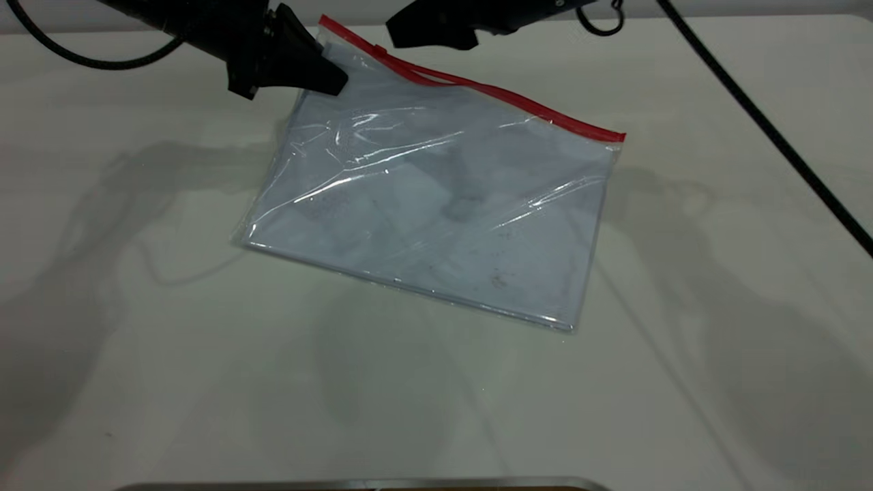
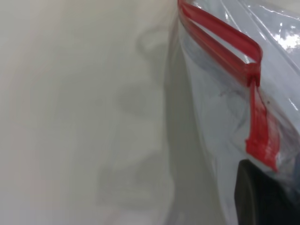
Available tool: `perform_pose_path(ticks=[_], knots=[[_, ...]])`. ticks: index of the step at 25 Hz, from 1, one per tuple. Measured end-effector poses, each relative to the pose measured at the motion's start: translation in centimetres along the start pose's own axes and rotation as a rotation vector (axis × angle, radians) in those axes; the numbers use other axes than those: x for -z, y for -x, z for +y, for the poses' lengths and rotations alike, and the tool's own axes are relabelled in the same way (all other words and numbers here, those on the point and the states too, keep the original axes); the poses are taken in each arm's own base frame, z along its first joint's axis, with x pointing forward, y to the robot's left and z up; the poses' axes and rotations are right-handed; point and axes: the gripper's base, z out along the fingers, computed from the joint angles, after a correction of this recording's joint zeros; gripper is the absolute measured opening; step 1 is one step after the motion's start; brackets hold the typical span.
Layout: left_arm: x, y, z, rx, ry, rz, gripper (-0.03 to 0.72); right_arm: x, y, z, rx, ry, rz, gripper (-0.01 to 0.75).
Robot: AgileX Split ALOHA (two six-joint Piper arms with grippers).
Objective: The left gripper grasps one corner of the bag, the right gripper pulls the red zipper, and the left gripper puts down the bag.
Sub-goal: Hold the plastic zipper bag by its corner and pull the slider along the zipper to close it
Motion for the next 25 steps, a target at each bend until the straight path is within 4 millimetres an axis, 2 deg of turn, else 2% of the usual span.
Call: perform_pose_path(ticks=[7, 14, 20, 25], knots=[[-0.5, 0.4, -0.2, -0.010, -0.007, 0.003, 0.053, -0.8, 0.0, 0.5, -0.024, 0.007, -0.020, 0.417], [-1.3, 0.9, -0.6, -0.029, -0.028, 0.008, 0.053, -1.9, -1.4, 0.0, -0.041, 0.008, -0.004, 0.416], [-1.3, 0.9, -0.7, -0.030, -0.029, 0.008, 0.053, -2.0, -1.6, -0.1, -0.046, 0.006, -0.001, 0.413], [-1.4, 0.9, -0.7, -0.031, -0.031, 0.010, 0.053, -2.1, -1.8, -0.1, -0.049, 0.004, 0.002, 0.344]])
